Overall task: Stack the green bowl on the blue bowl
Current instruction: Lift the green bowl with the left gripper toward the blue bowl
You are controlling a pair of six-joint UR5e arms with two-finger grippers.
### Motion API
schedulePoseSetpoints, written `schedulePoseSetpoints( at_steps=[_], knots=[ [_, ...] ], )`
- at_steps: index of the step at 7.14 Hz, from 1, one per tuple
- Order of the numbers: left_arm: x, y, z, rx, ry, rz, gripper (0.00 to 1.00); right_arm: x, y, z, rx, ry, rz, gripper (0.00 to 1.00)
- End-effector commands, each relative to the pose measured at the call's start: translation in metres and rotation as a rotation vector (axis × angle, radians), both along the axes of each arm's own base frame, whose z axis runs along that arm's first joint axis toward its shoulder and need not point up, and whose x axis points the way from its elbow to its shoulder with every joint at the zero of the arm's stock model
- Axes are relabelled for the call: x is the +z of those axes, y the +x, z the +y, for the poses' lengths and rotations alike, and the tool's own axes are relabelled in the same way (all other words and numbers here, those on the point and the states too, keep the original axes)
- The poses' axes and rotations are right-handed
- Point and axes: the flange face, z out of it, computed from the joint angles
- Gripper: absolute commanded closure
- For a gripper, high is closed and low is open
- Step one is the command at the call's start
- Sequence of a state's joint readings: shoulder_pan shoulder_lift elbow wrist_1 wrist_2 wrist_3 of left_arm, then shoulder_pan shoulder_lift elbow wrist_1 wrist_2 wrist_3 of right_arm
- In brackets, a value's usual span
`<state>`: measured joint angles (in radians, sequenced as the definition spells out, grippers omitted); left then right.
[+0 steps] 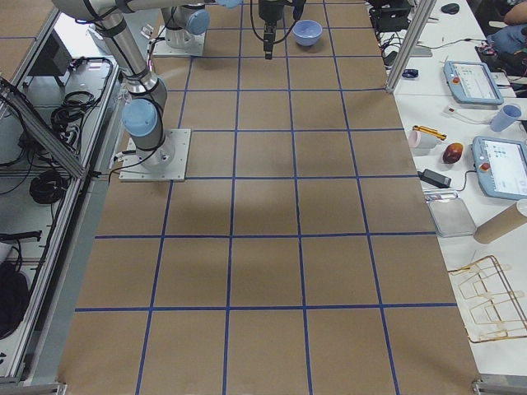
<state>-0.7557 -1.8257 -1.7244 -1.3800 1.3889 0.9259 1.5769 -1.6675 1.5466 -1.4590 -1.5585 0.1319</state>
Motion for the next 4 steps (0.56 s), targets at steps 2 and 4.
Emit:
schedulePoseSetpoints(
  at_steps=[2, 4],
  knots=[
    [0.031, -0.057, -0.066, 0.096, -0.012, -0.032, 1.0, 0.0, 0.0, 0.0, 0.0, -0.002, 0.0, 0.0],
    [0.028, -0.089, -0.092, 0.126, 0.013, -0.033, 1.0, -0.001, -0.001, 0.0, -0.001, 0.001, 0.0, 0.0]
  ],
)
